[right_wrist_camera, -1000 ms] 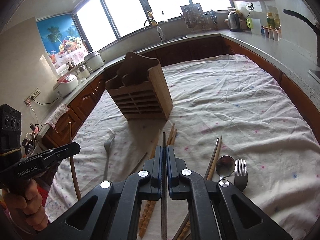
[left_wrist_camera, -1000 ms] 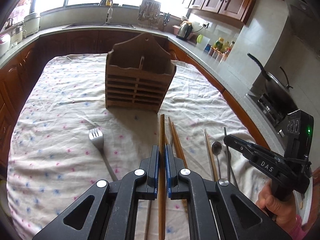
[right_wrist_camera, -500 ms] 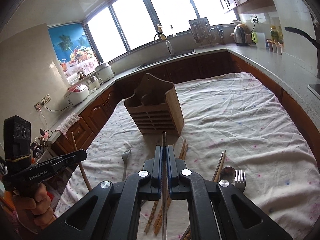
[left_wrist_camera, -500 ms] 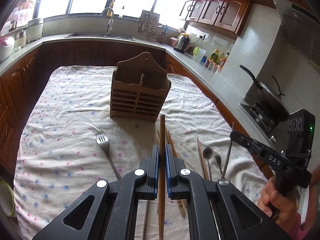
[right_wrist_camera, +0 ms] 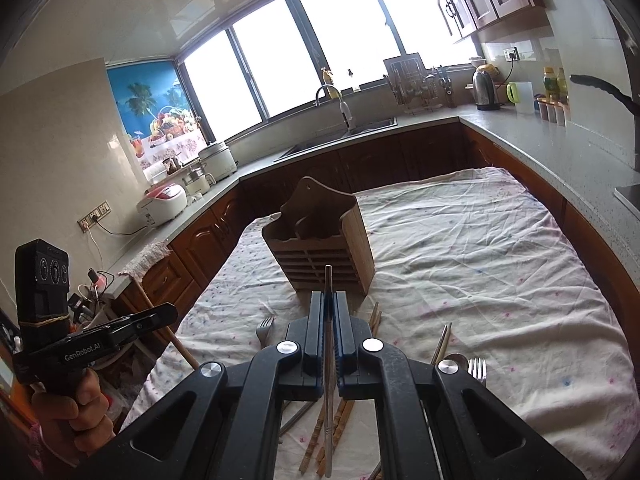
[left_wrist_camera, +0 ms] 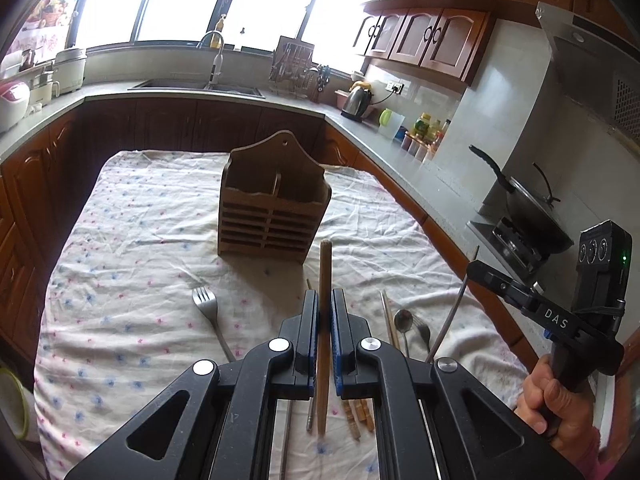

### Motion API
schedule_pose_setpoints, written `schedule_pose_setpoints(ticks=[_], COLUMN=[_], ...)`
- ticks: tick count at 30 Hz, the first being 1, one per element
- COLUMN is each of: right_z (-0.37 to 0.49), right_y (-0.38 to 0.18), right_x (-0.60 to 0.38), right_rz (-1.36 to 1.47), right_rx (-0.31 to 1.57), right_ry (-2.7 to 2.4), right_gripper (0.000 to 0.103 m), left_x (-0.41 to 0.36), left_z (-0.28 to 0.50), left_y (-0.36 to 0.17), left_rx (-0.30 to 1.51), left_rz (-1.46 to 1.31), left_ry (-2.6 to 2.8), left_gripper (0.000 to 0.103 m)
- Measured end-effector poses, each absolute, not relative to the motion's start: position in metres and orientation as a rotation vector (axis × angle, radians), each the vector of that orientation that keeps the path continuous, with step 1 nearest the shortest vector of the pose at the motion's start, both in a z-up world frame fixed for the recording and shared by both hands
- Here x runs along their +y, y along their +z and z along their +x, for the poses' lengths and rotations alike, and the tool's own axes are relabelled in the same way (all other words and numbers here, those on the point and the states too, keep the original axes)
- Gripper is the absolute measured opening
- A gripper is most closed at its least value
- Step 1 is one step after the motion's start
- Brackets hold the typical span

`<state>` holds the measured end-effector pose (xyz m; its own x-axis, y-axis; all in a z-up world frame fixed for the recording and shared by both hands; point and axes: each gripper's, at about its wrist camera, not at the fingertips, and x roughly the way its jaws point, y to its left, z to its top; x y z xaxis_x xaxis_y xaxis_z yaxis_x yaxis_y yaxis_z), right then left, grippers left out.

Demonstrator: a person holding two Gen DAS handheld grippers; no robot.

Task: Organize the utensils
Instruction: 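Lift both held chopsticks upright and carry them over the wooden holder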

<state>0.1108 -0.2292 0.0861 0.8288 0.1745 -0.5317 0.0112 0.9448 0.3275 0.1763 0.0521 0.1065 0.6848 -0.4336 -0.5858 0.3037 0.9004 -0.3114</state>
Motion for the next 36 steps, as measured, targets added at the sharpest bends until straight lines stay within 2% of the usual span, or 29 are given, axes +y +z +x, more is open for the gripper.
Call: schedule_pose_setpoints(ticks=[19,36], right_z=[0.15,0.25], right_y=[0.117,0.169], right_x=[-0.237,-0.247], right_rz=[0.312,0.305], right_rx=[0.494,0.34], right_ry=[0.097,0.079], right_gripper=[0.004,0.004], left_x=[0.062,0.085], left_z=[0.193,0.276], left_y=[0.127,0.16], left_rx=[0.62,0.496], left_rz=[-0.197,-0.236], left_ry=[-0.403,-0.343], left_gripper=[0.004,0.004])
